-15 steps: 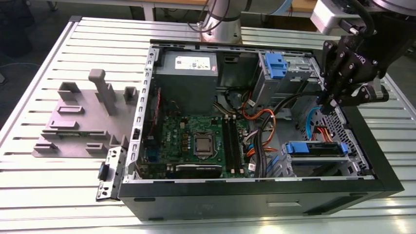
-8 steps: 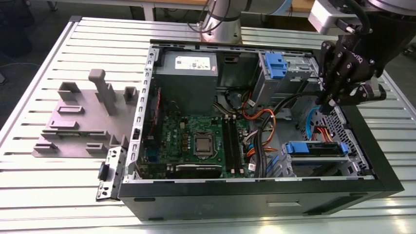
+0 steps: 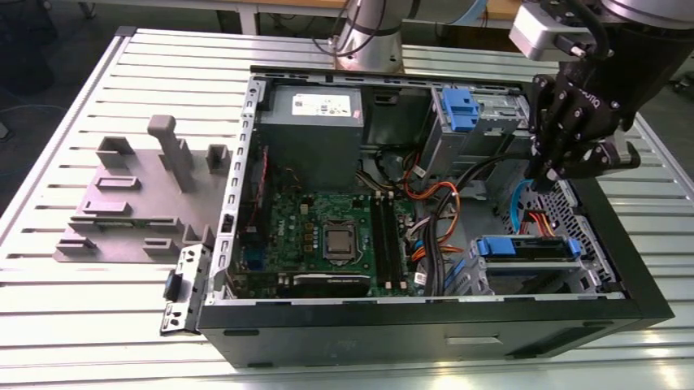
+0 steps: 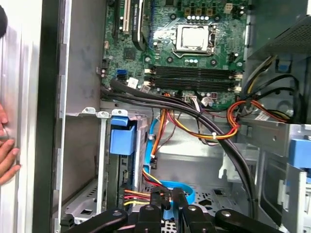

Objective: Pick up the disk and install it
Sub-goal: 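Insert the second disk wire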

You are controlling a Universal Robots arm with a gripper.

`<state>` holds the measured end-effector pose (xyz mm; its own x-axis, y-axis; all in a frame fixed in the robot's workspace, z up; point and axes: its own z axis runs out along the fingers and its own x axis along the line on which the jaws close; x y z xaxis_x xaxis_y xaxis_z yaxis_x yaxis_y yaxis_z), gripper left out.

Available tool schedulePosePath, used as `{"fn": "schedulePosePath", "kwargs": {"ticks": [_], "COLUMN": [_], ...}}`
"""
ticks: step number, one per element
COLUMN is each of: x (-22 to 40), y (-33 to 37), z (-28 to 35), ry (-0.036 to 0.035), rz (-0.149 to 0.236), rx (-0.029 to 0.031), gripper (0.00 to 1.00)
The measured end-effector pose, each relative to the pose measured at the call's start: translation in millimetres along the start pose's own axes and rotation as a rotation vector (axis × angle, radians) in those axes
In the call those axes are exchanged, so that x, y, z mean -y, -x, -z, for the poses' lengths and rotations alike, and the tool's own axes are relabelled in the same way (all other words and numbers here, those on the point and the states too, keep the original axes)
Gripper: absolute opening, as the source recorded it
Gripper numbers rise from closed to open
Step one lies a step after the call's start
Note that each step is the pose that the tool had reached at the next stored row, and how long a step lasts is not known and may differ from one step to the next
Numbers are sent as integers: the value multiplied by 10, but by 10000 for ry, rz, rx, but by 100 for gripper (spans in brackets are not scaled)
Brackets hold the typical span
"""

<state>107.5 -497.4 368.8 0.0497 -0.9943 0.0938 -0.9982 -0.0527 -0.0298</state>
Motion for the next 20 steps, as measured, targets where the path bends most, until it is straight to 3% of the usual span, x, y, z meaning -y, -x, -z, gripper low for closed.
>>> {"fn": "schedulePosePath", "kwargs": {"ticks": [7,8,11,15,20], "x": [1,2,4,3,-9], "y": [23,26,34,38,15], "z": [-70,-83,-110,-144,-157], "ry": [19,22,29,32,30], "rz": [11,14,19,22,31], "rx": [-380,-440,-568,-654,-655], "gripper": [24,17,16,16,16]}}
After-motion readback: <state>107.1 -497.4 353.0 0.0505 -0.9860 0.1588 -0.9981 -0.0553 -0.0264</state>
